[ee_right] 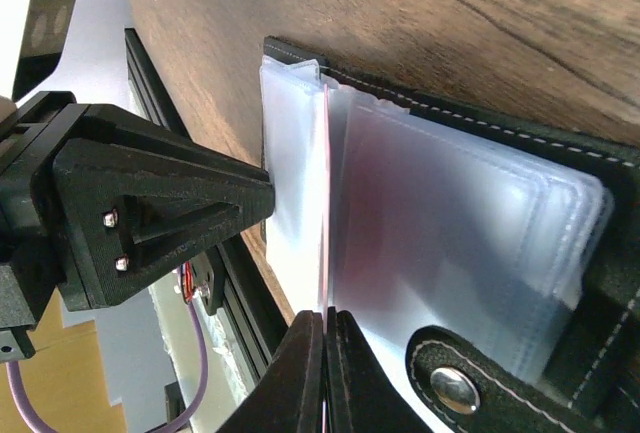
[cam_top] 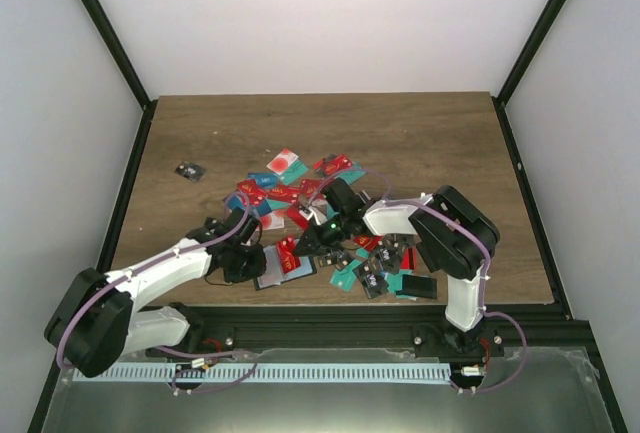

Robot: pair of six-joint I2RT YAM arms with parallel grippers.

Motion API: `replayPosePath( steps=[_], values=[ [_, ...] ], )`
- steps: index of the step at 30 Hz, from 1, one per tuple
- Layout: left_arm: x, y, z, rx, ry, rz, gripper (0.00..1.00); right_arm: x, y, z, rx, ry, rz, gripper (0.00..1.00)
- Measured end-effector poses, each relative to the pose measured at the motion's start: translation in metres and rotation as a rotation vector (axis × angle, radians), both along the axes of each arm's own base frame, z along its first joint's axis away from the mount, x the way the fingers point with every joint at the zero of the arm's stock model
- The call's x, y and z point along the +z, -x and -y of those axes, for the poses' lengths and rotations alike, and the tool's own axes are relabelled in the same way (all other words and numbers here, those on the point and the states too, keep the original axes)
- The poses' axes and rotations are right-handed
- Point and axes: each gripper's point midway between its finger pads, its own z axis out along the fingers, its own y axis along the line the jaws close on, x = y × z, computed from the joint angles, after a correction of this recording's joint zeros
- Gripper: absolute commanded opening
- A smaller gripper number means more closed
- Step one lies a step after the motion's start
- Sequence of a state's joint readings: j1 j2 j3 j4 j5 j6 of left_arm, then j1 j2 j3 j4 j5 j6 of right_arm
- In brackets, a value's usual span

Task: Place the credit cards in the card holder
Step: Insert the credit card into the card holder.

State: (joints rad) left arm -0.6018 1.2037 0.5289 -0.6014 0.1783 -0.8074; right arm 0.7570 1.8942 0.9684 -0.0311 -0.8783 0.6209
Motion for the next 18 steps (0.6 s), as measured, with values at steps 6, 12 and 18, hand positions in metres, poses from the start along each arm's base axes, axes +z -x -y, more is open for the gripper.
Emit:
replayPosePath(
  steps=[6,12,18],
  values=[
    [0.0016,-0.0002,-0.0020,0.005,-0.002,0.014,0.11,-0.0010,0.0008,-0.0011,0.002,0.006,0.009,0.01],
    [0.0017,0.0007,-0.0047,0.009,-0.011,0.016,0.10,-0.0005,0.0006,-0.0015,0.002,0.004,0.009,0.01],
    [0.0017,0.0009,-0.0048,0.009,-0.012,0.015,0.09,0.0023,0.0016,-0.0038,0.008,-0.014,0.004,0.01]
  ],
)
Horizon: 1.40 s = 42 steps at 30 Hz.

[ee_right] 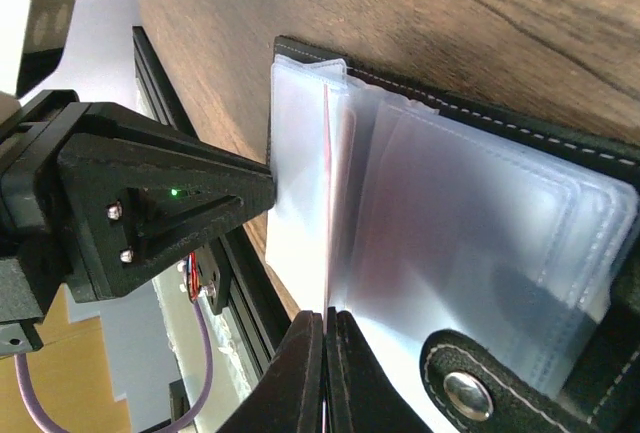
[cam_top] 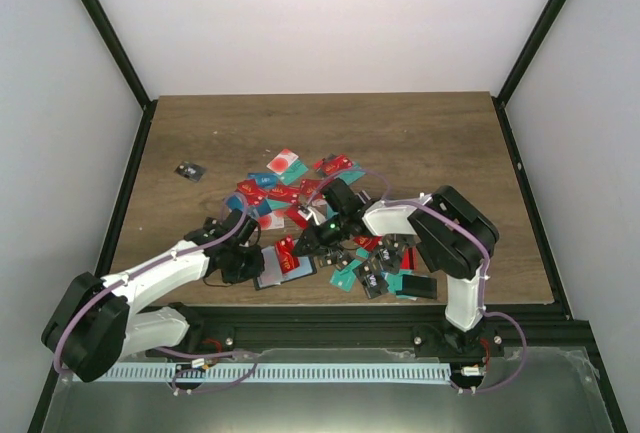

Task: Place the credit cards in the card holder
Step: Insert the credit card into the card holder.

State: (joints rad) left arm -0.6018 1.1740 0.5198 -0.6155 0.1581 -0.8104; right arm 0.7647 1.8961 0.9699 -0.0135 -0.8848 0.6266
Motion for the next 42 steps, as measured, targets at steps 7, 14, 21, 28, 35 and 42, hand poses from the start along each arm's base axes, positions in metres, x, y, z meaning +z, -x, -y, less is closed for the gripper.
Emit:
replayPosePath(
  steps=[7,14,21,28,35,42],
  values=[
    [0.001,0.000,0.000,0.000,0.003,0.004,0.09,-0.006,0.005,-0.001,0.008,0.009,-0.030,0.01],
    [0.000,0.002,-0.001,0.000,0.001,0.000,0.09,-0.011,0.005,-0.001,0.005,0.017,-0.042,0.01],
    [-0.001,0.003,-0.002,0.001,0.003,0.001,0.08,-0.010,0.005,-0.003,-0.007,0.011,-0.062,0.01],
    [-0.003,0.004,-0.002,0.015,0.016,0.005,0.08,-0.020,0.011,0.002,-0.061,0.005,-0.118,0.01],
    [-0.004,0.005,-0.002,0.022,0.026,0.011,0.08,-0.014,0.012,-0.004,-0.071,-0.035,-0.131,0.01],
    [-0.003,0.005,-0.002,0.023,0.028,0.012,0.14,-0.018,0.017,-0.010,-0.052,-0.045,-0.145,0.01]
  ],
)
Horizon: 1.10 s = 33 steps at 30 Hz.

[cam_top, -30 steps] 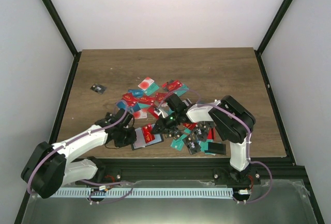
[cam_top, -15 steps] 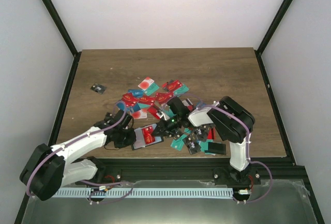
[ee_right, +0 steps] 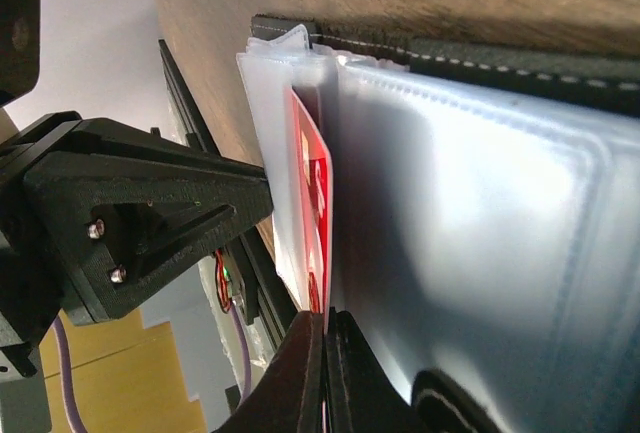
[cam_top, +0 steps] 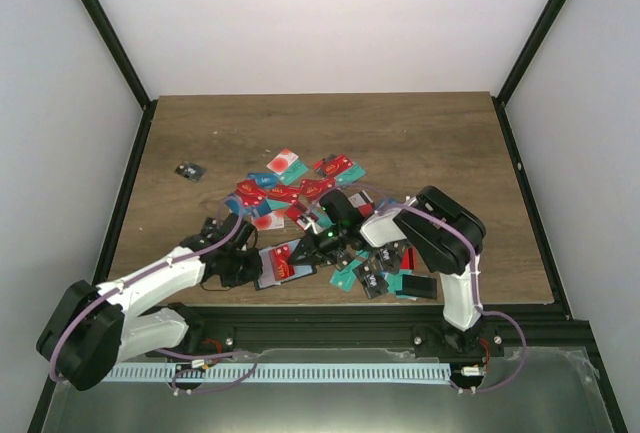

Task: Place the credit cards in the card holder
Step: Insert the credit card into the card holder.

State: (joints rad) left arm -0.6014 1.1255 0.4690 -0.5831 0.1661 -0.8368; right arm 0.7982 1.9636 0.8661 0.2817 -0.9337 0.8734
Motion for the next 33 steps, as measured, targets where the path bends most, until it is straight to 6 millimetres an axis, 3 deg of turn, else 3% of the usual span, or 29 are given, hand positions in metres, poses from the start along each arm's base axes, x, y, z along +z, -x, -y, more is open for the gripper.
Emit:
replayPosePath(
  steps=[6,10,15,19,26,33],
  values=[
    [0.003,0.002,-0.003,0.011,-0.002,-0.001,0.29,0.000,0.000,-0.008,0.030,-0.014,-0.010,0.01],
    [0.020,0.000,-0.004,0.034,0.009,0.028,0.28,-0.001,0.001,-0.012,0.046,-0.016,-0.009,0.01],
    [0.032,-0.005,-0.008,0.075,0.004,0.063,0.17,-0.001,0.001,-0.014,0.051,-0.016,-0.008,0.01],
    [0.024,0.001,-0.019,0.109,-0.046,0.028,0.08,-0.001,0.002,-0.015,0.053,-0.016,-0.007,0.01],
    [-0.008,0.017,-0.030,0.113,-0.123,-0.077,0.04,-0.002,0.009,-0.023,0.072,-0.015,-0.007,0.01],
    [-0.009,0.013,-0.022,0.098,-0.088,-0.068,0.04,-0.003,0.012,-0.029,0.058,-0.006,-0.013,0.01]
  ],
)
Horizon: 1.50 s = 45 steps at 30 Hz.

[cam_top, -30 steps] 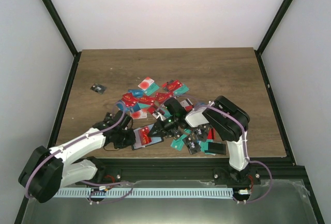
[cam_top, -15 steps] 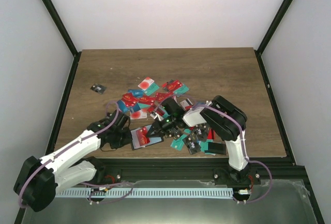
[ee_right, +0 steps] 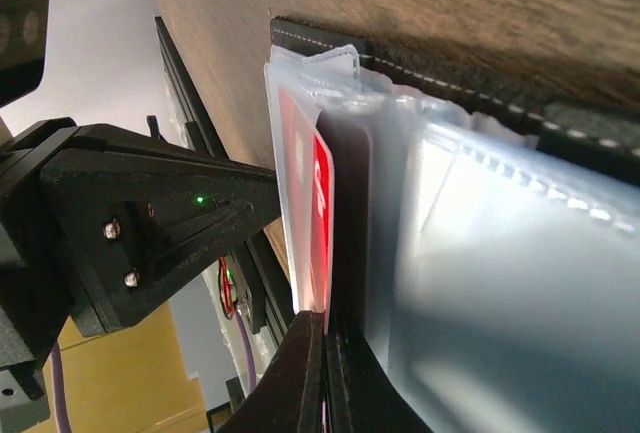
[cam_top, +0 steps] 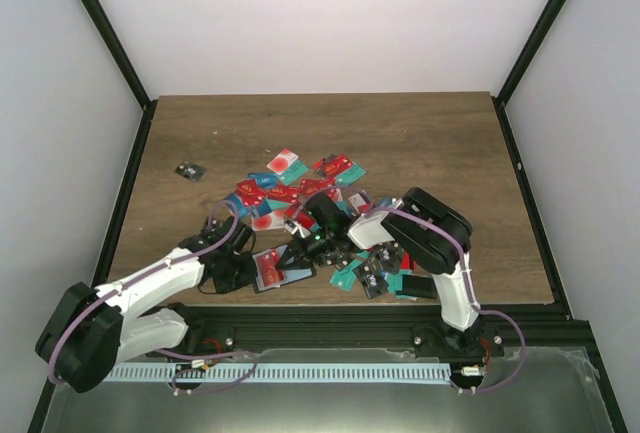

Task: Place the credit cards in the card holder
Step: Insert the credit card into the card holder.

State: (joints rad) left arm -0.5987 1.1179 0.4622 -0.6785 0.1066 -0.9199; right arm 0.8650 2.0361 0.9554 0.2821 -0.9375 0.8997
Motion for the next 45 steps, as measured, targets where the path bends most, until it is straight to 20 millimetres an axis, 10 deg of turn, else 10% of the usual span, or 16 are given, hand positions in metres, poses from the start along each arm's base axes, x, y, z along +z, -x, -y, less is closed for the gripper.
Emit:
replayPosePath(
  steps=[45],
  values=[
    [0.001,0.001,0.001,0.020,0.041,0.032,0.04,0.013,-0.002,-0.004,0.045,0.160,0.106,0.37]
  ],
)
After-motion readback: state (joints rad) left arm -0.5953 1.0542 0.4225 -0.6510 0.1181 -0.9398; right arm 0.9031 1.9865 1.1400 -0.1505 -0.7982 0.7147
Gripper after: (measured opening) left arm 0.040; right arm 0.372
